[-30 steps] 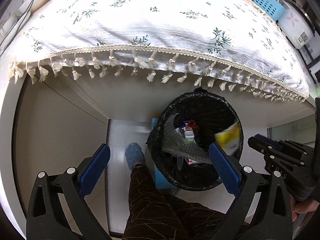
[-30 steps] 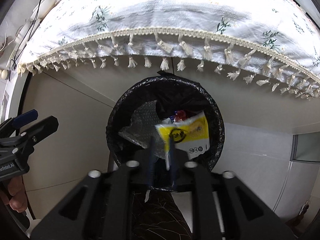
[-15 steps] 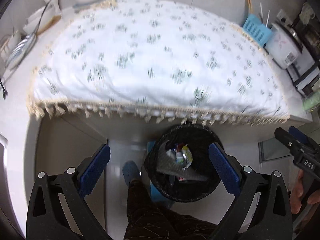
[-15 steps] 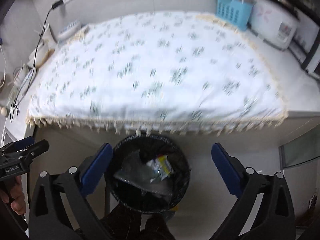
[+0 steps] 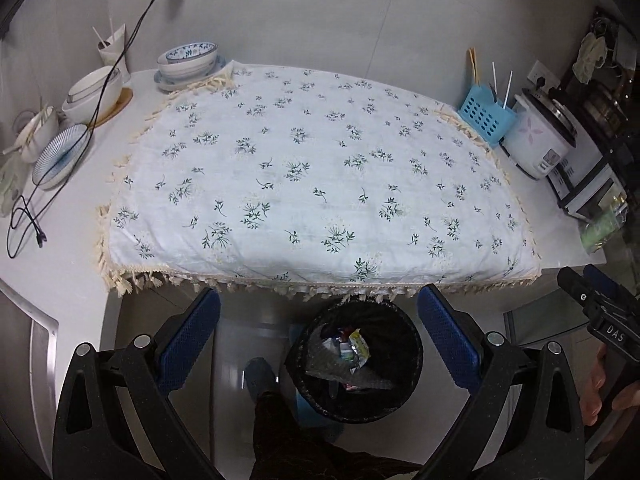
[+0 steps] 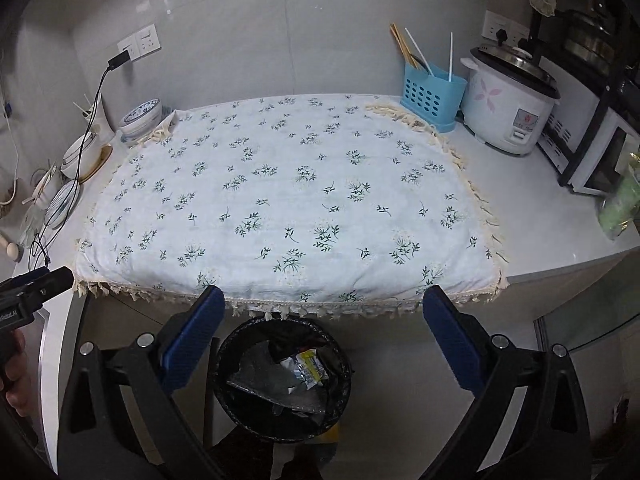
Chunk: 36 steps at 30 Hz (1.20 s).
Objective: Collect trash
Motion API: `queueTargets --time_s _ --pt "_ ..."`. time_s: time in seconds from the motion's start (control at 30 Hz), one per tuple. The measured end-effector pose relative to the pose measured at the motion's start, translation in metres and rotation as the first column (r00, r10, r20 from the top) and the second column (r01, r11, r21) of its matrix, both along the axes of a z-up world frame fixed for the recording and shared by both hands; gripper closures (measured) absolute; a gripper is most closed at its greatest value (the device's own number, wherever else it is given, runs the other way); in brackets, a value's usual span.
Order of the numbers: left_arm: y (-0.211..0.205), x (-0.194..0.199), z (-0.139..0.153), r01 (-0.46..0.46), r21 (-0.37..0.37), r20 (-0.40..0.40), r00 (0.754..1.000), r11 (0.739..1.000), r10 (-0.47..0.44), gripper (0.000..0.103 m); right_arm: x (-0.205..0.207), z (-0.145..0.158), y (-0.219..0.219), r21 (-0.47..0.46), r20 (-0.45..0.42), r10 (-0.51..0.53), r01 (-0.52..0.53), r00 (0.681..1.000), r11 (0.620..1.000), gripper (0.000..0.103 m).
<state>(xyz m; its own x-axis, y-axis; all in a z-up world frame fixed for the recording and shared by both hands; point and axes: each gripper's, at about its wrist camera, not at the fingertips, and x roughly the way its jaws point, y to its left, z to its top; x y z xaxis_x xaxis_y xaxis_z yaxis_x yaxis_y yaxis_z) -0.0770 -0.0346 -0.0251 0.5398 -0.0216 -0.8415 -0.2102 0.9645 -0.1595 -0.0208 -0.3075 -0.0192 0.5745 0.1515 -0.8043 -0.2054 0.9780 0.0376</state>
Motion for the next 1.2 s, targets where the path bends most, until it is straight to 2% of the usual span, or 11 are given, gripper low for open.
queueTargets --time_s 1.2 --pt "-0.002 0.001 -0.007 0.036 0.023 -0.019 0.999 0.999 -0.035 0.006 -0.001 0.002 0.004 -0.003 -0.014 0.016 -0.016 1.0 1.0 0.008"
